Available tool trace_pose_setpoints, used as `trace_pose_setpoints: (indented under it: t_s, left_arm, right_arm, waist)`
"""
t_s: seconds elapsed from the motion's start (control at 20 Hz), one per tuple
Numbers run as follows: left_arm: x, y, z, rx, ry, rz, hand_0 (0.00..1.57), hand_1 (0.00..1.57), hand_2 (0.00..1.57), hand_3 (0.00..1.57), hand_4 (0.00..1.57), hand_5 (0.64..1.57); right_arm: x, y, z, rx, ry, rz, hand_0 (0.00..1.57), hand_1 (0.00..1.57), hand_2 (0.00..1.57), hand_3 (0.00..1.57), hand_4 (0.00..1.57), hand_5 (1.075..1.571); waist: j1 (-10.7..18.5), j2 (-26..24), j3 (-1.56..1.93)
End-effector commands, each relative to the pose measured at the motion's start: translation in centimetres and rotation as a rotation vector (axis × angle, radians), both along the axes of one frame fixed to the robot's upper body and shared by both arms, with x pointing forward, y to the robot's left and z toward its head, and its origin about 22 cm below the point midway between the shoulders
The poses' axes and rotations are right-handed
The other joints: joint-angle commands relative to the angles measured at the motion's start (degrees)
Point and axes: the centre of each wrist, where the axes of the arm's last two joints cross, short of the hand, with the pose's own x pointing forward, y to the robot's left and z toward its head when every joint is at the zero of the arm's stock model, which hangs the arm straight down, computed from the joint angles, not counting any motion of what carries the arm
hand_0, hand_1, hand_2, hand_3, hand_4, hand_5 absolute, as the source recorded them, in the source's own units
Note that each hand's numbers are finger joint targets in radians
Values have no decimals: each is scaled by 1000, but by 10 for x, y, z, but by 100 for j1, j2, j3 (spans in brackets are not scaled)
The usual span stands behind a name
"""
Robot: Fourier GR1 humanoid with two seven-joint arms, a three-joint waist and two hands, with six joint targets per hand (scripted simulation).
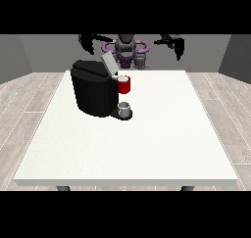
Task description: Insert the coffee pod into the coffee machine and close the lid
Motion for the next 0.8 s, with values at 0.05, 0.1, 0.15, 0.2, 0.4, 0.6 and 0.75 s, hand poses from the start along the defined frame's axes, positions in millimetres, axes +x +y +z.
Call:
trace_pose_setpoints:
  t_s: [0.05,0.1,0.15,0.2,0.4,0.6,0.75]
  left_arm:
    - [-9,-2,16,-45,-24,33,0,0,0,0,0,1571]
    - [-21,9,13,-38,-10,-3,0,0,0,0,0,1571]
    - [-17,15,11,-25,-63,70,0,0,0,0,0,1571]
    - [-4,7,31,-25,-109,28,0,0,0,0,0,1571]
    - [-24,22,19,15,-89,92,0,0,0,0,0,1571]
    - [-25,11,41,7,-70,44,0,0,0,0,0,1571]
    - [-28,32,36,26,-100,78,0,0,0,0,0,1571]
  right_arm:
    - [22,-3,10,23,-1,-19,0,0,0,0,0,1571]
    - [7,-15,-17,28,22,-36,0,0,0,0,0,1571]
    - [24,-4,15,12,-31,9,0,0,0,0,0,1571]
    - [31,-4,13,-8,-78,2,0,0,0,0,0,1571]
    - [37,-5,16,6,-39,40,0,0,0,0,0,1571]
    - [43,7,8,-49,-28,41,0,0,0,0,0,1571]
    - [55,31,26,-47,-82,40,0,0,0,0,0,1571]
  waist:
    - [64,294,0]
    - [160,201,1]
    - [-147,543,-1]
    - [83,823,0]
    - [-246,773,-1]
    - [-125,750,-1]
    - [-75,909,-2]
